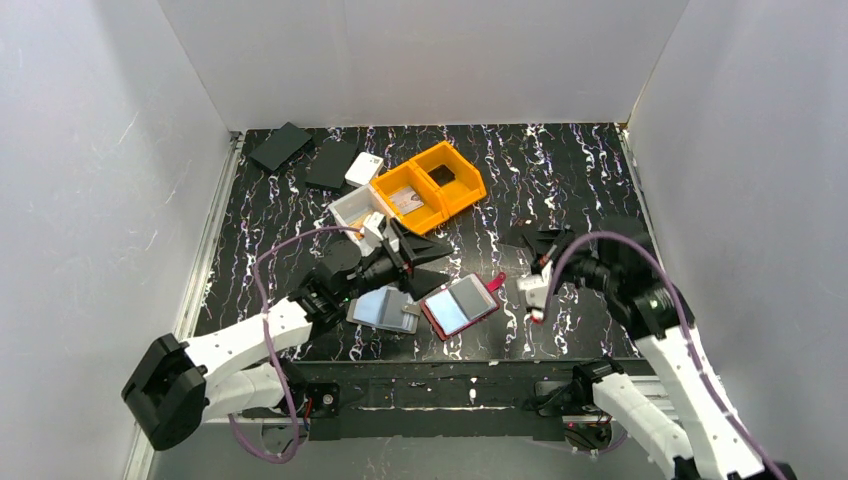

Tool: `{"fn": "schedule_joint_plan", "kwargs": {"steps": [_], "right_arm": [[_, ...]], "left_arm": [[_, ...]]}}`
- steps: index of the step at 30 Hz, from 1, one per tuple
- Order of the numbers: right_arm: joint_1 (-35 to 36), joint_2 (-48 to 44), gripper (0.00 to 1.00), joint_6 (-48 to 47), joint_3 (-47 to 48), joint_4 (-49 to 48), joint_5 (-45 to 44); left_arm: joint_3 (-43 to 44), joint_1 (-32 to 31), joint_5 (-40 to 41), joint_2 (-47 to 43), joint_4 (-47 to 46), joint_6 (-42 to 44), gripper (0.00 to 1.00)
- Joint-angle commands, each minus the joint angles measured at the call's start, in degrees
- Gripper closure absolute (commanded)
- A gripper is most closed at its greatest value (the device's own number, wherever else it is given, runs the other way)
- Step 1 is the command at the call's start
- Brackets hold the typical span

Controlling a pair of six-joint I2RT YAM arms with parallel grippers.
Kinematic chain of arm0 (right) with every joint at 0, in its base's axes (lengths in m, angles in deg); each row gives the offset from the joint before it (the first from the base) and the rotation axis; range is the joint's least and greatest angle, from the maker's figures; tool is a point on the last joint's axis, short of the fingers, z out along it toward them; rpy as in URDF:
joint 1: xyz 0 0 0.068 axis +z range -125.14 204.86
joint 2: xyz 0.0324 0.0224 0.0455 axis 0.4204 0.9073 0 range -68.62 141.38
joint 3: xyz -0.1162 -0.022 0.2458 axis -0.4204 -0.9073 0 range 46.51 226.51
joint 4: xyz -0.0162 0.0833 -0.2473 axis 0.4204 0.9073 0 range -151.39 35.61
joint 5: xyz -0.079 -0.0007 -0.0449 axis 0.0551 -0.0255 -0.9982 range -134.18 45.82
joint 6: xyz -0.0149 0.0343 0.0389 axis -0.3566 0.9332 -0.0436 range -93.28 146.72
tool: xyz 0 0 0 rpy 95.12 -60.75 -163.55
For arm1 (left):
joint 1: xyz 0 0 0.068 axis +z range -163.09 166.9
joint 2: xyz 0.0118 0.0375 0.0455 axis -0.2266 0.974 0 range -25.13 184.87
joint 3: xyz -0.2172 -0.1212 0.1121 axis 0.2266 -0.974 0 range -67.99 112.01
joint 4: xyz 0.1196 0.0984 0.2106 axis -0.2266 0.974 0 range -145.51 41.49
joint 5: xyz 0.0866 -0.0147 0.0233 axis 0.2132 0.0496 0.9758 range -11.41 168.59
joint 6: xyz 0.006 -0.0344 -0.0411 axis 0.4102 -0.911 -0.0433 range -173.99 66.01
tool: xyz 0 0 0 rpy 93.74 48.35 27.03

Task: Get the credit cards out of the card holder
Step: Place the credit card in the storage box.

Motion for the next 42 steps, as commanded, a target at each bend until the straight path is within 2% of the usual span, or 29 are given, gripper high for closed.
{"fn": "schedule_joint_plan", "kwargs": {"steps": [1, 5, 10, 18, 20, 21, 22, 23, 34, 39, 42], "right_arm": [[0.39, -9.01, 0.99, -10.61, -8.3, -15.1, 1.73], [0.47, -14.97, 0.99, -10.87, -14.91, -21.18, 4.97], [0.47, -16.62, 0.99, -10.49, -17.3, -23.65, 6.14], [0.47, -17.46, 0.99, -9.42, -18.49, -22.88, 7.58], [0.47, -17.55, 0.99, -8.71, -18.55, -22.41, 7.23], [0.47, -17.58, 0.99, -8.5, -18.69, -22.31, 7.15], [0.47, -17.58, 0.99, -8.27, -18.79, -22.36, 7.07], [0.47, -17.56, 0.99, -8.12, -18.88, -22.29, 7.03], [0.47, -18.21, 0.99, -5.76, -17.95, -21.07, 7.46], [0.47, -18.79, 0.99, -5.52, -17.8, -19.86, 8.19], [0.47, -18.81, 0.99, -5.5, -17.8, -19.61, 8.71]], "left_arm": [[7.23, -3.26, 2.83, 5.62, -4.13, -5.54, 0.05], [8.8, -4.67, 2.87, 12.6, -10.19, -5.66, 0.1], [11.23, -6.01, 2.26, 20.49, -20.2, -5.69, 0.23], [14.34, -7.29, 1.73, 29.18, -29.5, -5.8, 0.4], [14.54, -7.26, 1.49, 30.62, -33.14, -6.2, 0.37], [14.65, -7.26, 1.34, 31.01, -33.97, -6.26, 0.16], [14.55, -7.3, 1.25, 31.28, -34.47, -6.25, 0.03], [14.39, -7.32, 1.3, 31.33, -34.83, -6.16, 0.02], [7.65, -6.31, 5.47, 26.2, -34.42, -1.15, 0.02], [7.94, -5.92, 4.19, 24.74, -34.34, 0.5, 0.02], [8.61, -5.93, 3.16, 25.16, -34.41, 0.41, 0.07]]}}
